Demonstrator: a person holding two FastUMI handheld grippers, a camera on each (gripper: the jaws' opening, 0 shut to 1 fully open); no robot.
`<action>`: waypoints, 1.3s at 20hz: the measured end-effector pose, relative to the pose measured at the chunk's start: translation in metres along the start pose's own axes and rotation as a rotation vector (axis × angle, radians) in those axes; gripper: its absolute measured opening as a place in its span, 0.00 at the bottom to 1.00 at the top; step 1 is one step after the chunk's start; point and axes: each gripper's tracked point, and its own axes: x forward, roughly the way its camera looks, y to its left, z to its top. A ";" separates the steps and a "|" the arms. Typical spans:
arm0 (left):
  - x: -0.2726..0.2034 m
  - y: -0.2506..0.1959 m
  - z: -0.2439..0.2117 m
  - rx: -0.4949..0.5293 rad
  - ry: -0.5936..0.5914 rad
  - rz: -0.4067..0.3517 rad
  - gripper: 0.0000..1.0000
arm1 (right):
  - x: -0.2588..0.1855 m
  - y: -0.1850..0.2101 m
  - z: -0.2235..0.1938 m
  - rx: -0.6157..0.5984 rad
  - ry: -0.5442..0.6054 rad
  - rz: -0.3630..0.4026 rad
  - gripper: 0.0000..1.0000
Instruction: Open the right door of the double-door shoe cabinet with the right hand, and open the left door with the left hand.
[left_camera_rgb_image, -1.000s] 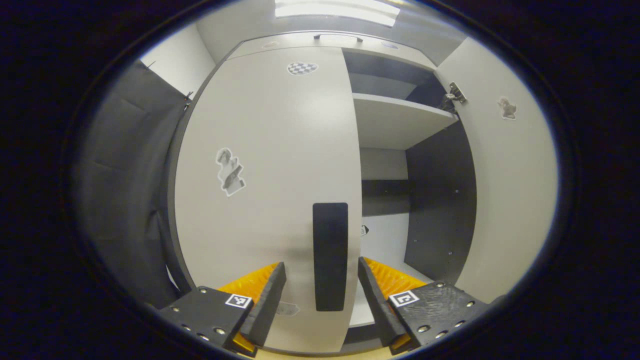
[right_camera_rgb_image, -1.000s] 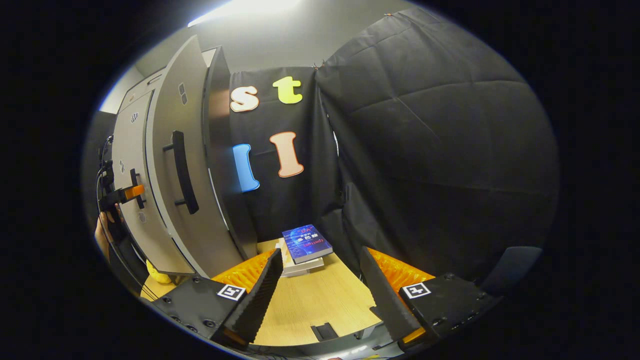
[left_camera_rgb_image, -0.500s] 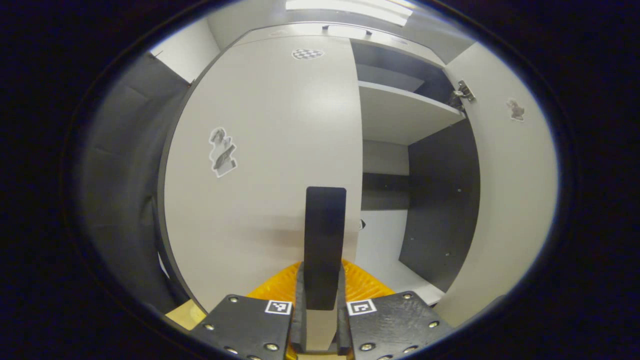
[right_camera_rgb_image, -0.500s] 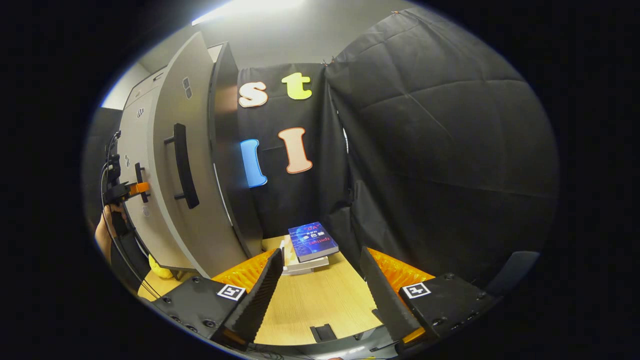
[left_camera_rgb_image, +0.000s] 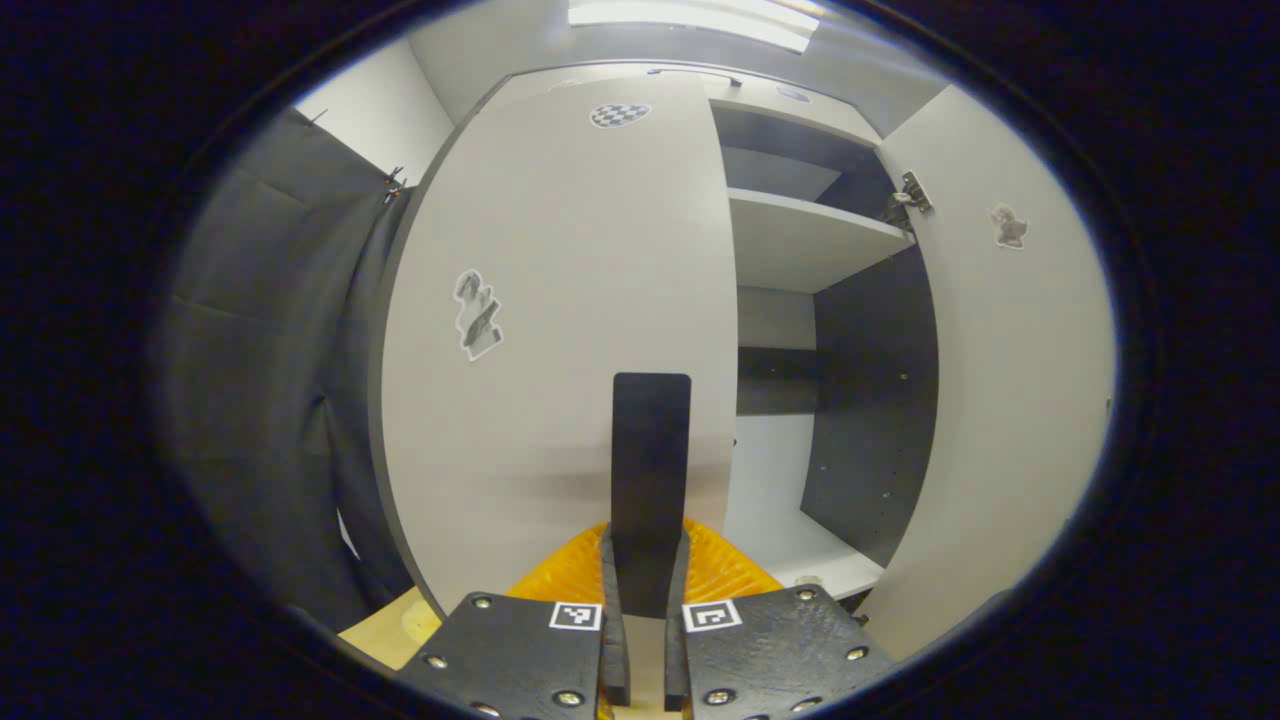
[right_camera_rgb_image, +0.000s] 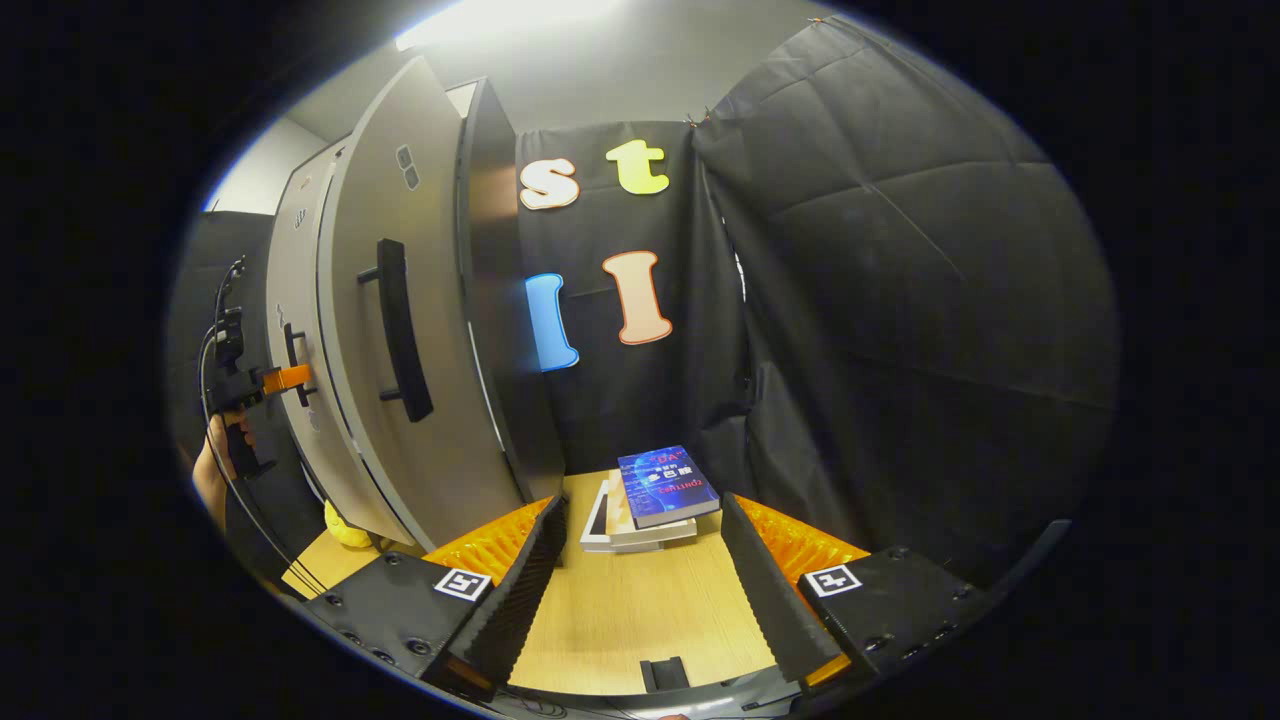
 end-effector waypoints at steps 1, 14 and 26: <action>-0.003 0.001 0.000 -0.002 0.002 -0.006 0.15 | 0.000 0.002 0.001 -0.003 -0.008 0.005 0.98; -0.057 0.023 0.006 -0.030 0.012 -0.080 0.14 | -0.008 0.018 -0.002 -0.049 -0.024 0.027 0.98; -0.084 0.053 0.006 -0.063 0.015 -0.129 0.14 | -0.010 0.034 -0.004 -0.044 -0.020 0.030 0.98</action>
